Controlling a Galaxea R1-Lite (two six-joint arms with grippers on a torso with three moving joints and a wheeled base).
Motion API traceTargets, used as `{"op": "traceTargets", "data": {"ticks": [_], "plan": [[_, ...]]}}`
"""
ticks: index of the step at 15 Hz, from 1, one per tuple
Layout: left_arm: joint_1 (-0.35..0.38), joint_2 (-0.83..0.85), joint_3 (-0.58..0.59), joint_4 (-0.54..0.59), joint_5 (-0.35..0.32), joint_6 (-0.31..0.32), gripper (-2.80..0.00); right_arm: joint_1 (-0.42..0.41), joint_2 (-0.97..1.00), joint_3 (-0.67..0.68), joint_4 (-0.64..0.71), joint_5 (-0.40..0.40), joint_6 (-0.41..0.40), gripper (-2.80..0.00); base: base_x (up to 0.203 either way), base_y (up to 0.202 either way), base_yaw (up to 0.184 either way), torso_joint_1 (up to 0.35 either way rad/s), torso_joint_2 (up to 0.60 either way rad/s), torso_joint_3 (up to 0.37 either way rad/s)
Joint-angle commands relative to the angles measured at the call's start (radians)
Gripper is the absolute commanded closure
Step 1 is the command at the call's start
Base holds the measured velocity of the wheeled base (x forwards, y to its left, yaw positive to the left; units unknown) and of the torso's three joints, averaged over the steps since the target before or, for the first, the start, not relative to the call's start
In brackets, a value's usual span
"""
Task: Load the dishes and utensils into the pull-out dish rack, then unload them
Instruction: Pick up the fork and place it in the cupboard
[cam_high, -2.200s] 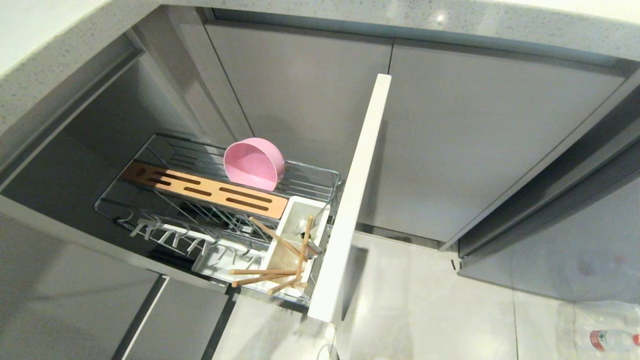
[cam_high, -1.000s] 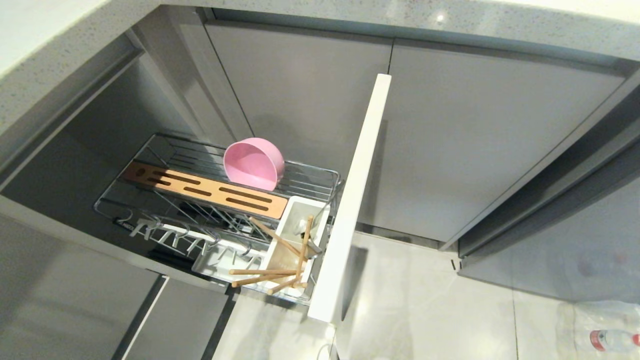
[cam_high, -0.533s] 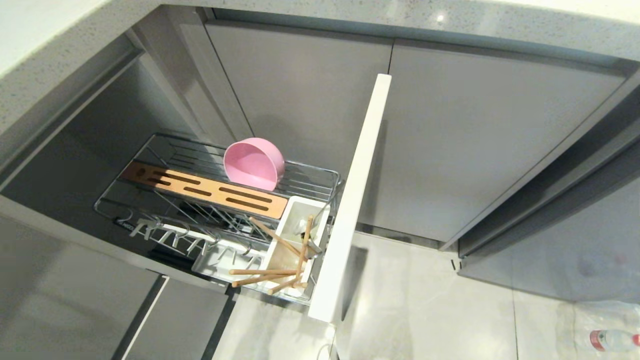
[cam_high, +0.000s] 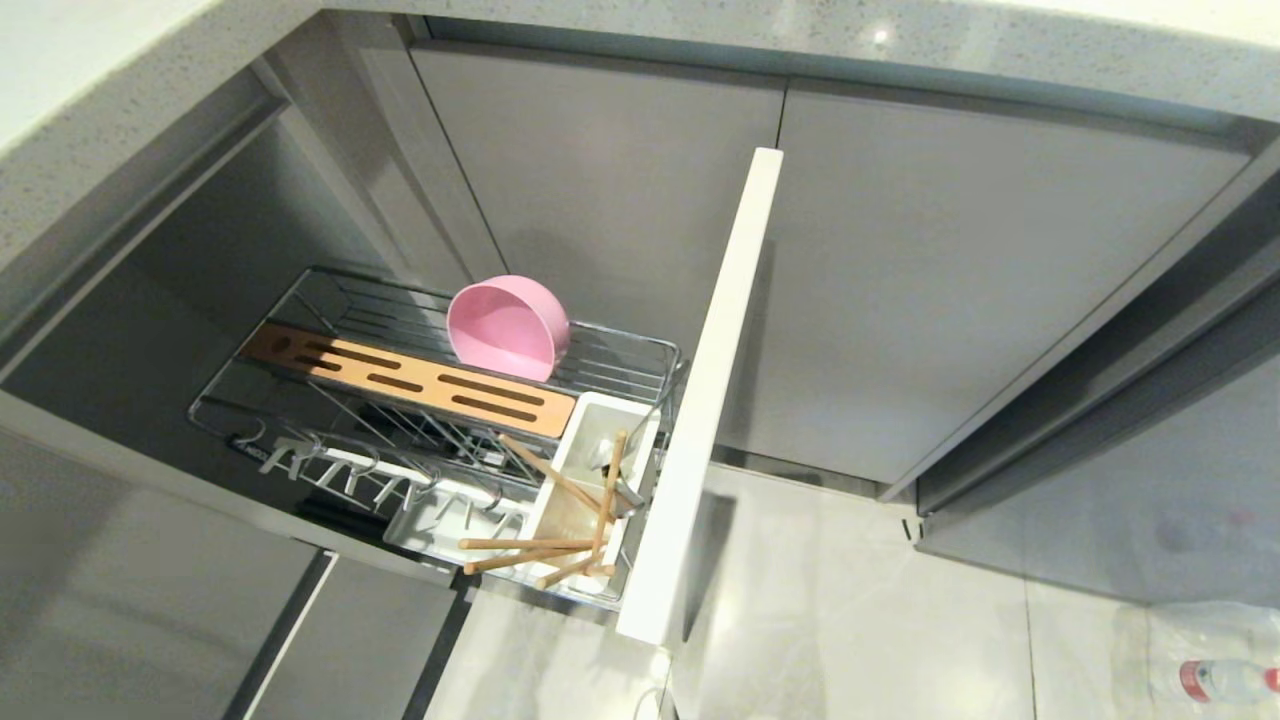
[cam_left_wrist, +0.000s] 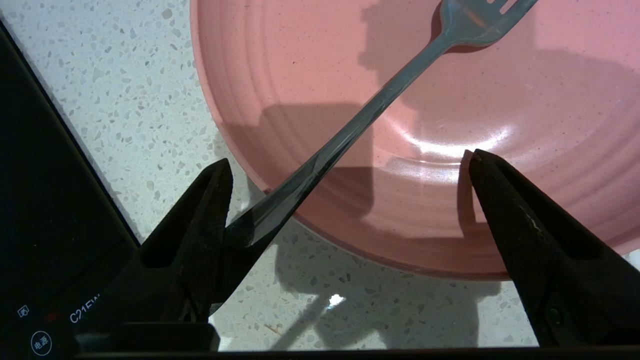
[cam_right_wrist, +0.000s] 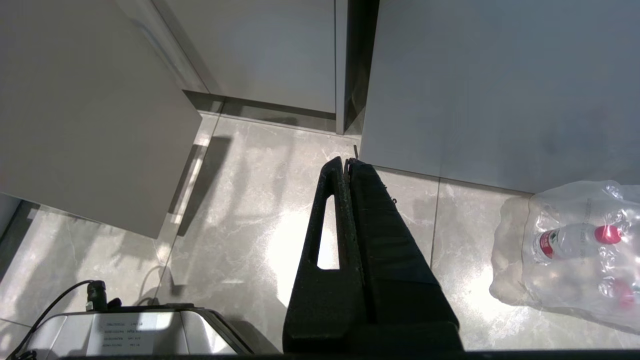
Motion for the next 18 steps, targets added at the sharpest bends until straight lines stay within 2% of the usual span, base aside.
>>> {"op": "traceTargets", "data": {"ticks": [1, 7, 11, 18], "plan": [[0.000, -0.001, 0.000, 0.004, -0.001, -0.001, -2.80, 0.000, 0.000, 0.002, 0.000, 0.000, 0.000, 0.00, 0.000, 0.000, 0.000, 0.000, 0.00, 0.000], [0.002, -0.007, -0.001, -0.069, 0.007, -0.002, -2.80, 0.000, 0.000, 0.002, 0.000, 0.000, 0.000, 0.00, 0.000, 0.000, 0.000, 0.000, 0.00, 0.000], [0.000, 0.010, -0.001, -0.079, -0.001, 0.001, -2.80, 0.000, 0.000, 0.002, 0.000, 0.000, 0.000, 0.00, 0.000, 0.000, 0.000, 0.000, 0.00, 0.000], [0.001, 0.027, 0.001, -0.086, -0.081, 0.001, -2.80, 0.000, 0.000, 0.002, 0.000, 0.000, 0.000, 0.00, 0.000, 0.000, 0.000, 0.000, 0.00, 0.000]]}}
